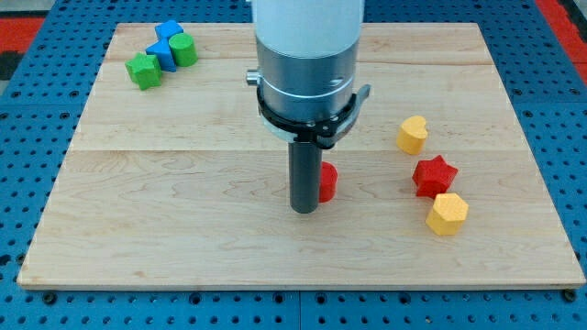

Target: Make a vertical line out of red and the yellow blocks

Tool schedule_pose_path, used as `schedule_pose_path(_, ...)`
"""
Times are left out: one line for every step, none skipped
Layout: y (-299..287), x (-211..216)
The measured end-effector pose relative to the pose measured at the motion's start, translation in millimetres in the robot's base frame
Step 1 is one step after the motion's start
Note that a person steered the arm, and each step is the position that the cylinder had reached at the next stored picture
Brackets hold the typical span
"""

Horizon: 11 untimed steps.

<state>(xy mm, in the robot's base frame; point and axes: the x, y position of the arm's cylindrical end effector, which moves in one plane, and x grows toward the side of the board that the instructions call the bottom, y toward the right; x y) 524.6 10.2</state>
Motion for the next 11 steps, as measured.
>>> schedule_pose_path(8.3, -51.0)
schedule_pose_path(61.5, -67.4)
schedule_pose_path(42.7, -70.8)
schedule_pose_path(89.2, -62.0)
schedule_pose_path(91.0, -68.1)
schedule_pose_path(83.8, -110.3)
schedule_pose_path(75.6, -144.7)
schedule_pose_path(73.0, -163.1)
schedule_pose_path(66.9, -173.5)
schedule_pose_path(30.8, -164.8)
schedule_pose_path(11.9, -154.7)
